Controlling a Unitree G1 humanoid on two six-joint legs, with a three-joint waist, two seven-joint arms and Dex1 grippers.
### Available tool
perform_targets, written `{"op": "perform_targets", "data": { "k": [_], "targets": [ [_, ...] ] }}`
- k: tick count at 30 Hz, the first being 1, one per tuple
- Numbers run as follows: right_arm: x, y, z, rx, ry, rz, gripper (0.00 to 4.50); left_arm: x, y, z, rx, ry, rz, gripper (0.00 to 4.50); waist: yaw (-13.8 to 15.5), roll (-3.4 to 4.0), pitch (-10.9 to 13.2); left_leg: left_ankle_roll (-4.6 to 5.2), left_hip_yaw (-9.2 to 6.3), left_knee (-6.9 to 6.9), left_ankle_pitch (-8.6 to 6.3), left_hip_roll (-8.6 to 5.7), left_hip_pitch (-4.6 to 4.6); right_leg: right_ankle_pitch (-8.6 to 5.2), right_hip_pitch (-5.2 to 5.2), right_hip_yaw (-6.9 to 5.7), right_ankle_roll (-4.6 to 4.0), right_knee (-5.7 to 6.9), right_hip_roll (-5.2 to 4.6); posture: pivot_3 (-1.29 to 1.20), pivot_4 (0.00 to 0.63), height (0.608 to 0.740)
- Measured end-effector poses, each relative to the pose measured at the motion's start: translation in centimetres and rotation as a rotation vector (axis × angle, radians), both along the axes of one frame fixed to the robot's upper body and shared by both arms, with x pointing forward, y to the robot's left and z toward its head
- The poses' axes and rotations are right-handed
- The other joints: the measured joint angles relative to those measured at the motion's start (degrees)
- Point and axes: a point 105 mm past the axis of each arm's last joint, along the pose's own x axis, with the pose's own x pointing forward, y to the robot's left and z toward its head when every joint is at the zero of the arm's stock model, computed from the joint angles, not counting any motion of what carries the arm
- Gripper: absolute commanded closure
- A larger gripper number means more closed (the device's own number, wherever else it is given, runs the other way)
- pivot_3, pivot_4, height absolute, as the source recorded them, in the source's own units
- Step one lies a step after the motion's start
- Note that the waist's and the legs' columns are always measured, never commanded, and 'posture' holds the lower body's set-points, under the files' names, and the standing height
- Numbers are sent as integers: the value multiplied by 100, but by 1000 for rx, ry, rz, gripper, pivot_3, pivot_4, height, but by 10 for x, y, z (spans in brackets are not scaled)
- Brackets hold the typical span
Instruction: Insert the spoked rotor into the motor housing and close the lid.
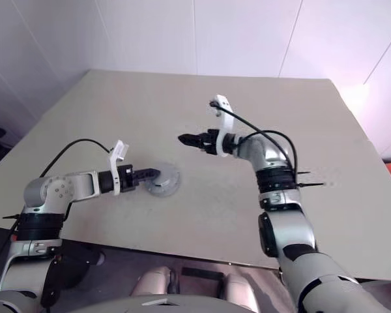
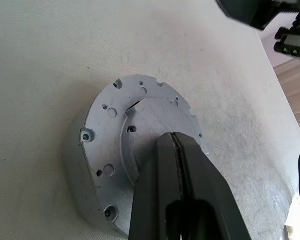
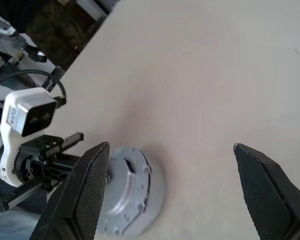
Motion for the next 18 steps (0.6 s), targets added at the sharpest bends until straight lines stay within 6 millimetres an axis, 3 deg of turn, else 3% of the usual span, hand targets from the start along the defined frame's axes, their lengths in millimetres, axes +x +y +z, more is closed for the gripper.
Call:
{"op": "perform_targets", "data": {
  "k": [6, 11, 18],
  "targets": [
    [-20, -9, -16, -18, 198, 33, 16, -1, 0, 0, -2, -1, -5, 4500, 13, 3, 0, -7, 0, -7, 5, 1, 0, 0, -6, 0, 0, 2, 1, 0, 0, 740],
    [-50, 12, -38, 1, 323, 129, 16, -1, -1, 0, -2, -4, -6, 4500, 24, 2, 0, -7, 0, -6, 5, 1, -3, 0, -8, -1, 0, 2, 1, 0, 0, 740],
    [-58, 30, -45, 12, 340, 157, 16, -3, 0, -1, 1, -6, -5, 4500, 25, 1, -1, -20, 0, -10, 12, 1, 4, 0, -6, 0, 1, 5, 1, 0, 0, 740]
  ]
}}
